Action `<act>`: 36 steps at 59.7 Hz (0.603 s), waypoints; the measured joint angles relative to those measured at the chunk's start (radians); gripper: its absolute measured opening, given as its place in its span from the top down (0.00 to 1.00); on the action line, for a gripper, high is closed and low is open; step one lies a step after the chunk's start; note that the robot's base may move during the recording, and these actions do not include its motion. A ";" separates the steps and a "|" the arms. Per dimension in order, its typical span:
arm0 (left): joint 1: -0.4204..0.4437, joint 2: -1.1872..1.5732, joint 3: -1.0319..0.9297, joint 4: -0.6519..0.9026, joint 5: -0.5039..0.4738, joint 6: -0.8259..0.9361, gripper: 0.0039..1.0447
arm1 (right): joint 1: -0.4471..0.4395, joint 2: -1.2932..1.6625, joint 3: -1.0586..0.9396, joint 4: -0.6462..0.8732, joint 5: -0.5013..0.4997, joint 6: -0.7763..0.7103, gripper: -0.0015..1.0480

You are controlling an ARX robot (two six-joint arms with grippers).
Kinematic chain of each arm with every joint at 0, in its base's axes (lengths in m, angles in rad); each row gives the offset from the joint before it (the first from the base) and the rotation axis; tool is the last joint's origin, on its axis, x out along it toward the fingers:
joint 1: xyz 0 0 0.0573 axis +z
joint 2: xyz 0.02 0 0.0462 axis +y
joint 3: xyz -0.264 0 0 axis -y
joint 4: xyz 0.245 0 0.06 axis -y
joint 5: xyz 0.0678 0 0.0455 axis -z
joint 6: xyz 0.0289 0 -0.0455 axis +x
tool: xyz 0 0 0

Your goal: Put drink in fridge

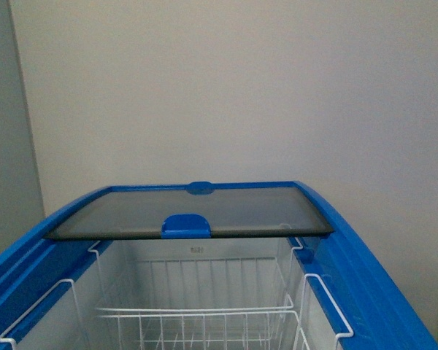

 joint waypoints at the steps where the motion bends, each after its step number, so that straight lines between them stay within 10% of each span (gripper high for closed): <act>1: 0.000 0.000 0.000 0.000 0.000 0.000 0.98 | -0.007 -0.008 -0.028 0.056 -0.010 -0.013 0.24; 28: 0.000 0.000 0.000 0.000 0.000 0.000 0.98 | -0.159 -0.217 -0.272 0.162 -0.148 -0.071 0.97; 36: 0.000 0.000 0.000 0.000 0.000 0.000 0.98 | -0.232 -0.300 -0.313 0.123 -0.247 -0.075 0.97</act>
